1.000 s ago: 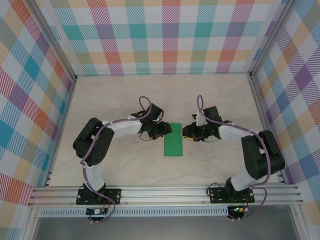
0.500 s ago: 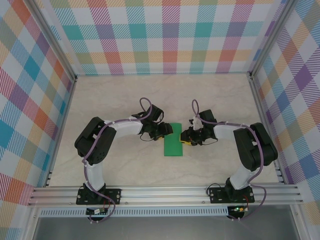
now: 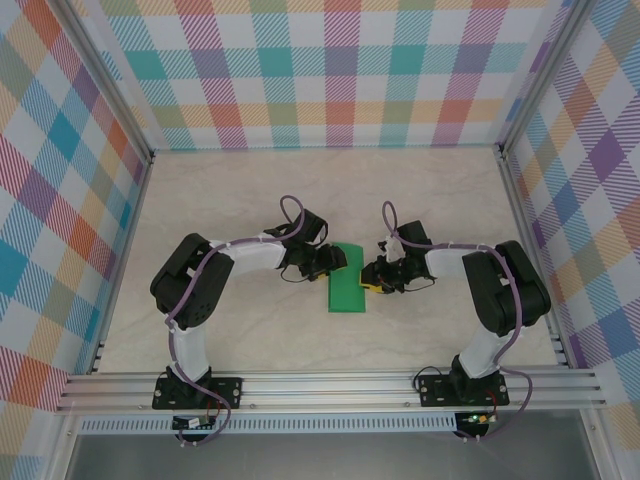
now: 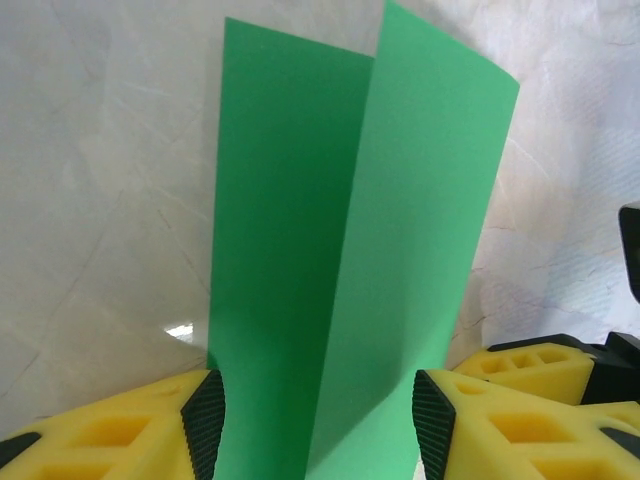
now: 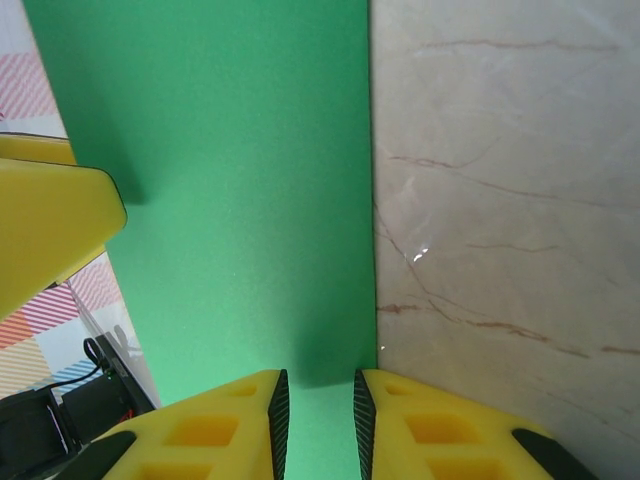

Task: Fold a paper plane with a square sheet of paper (pick it up from the middle)
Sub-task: Fold the triangle a second time at the center of the table.

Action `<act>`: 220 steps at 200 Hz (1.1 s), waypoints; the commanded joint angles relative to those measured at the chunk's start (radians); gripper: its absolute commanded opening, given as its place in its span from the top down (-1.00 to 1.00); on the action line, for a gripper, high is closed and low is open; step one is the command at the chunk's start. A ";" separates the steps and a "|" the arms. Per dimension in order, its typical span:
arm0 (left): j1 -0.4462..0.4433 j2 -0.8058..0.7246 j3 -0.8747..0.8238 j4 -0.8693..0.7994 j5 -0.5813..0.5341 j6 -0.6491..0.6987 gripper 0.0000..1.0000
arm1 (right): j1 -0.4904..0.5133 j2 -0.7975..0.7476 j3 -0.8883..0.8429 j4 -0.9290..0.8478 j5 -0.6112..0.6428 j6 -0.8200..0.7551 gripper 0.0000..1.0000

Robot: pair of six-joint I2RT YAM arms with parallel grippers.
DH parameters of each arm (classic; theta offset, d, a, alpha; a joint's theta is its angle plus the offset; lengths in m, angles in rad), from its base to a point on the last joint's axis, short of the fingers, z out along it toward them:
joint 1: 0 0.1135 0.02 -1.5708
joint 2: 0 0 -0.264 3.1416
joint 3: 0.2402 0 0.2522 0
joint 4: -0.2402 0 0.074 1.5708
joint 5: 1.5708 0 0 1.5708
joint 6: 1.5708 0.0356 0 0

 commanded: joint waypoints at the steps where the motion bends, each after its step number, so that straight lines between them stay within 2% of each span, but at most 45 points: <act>1: 0.006 0.018 -0.008 0.020 0.031 -0.016 -0.09 | 0.002 0.013 0.013 -0.036 0.028 -0.022 0.47; 47: 0.006 0.012 -0.009 0.041 0.044 -0.019 0.08 | 0.003 0.022 0.011 -0.034 0.036 -0.020 0.47; 74: 0.006 0.010 -0.007 0.040 0.039 -0.020 0.33 | 0.002 -0.015 0.008 -0.031 0.024 -0.028 0.43; 105: 0.006 0.000 -0.004 0.019 0.015 -0.027 0.62 | 0.011 -0.132 -0.024 -0.034 0.058 -0.063 0.27; 128: 0.006 0.000 0.015 0.003 0.025 -0.030 0.72 | 0.082 -0.265 -0.073 -0.054 0.221 -0.121 -0.05; 158: 0.006 -0.005 0.026 -0.007 0.032 -0.029 0.75 | 0.286 -0.376 -0.103 -0.086 0.489 -0.208 -0.28; 187: 0.006 -0.011 0.027 -0.011 0.034 -0.028 0.75 | 0.488 -0.406 -0.112 -0.069 0.715 -0.245 -0.37; 220: 0.007 -0.013 0.029 -0.013 0.039 -0.029 0.75 | 0.630 -0.375 -0.104 -0.051 0.886 -0.272 -0.40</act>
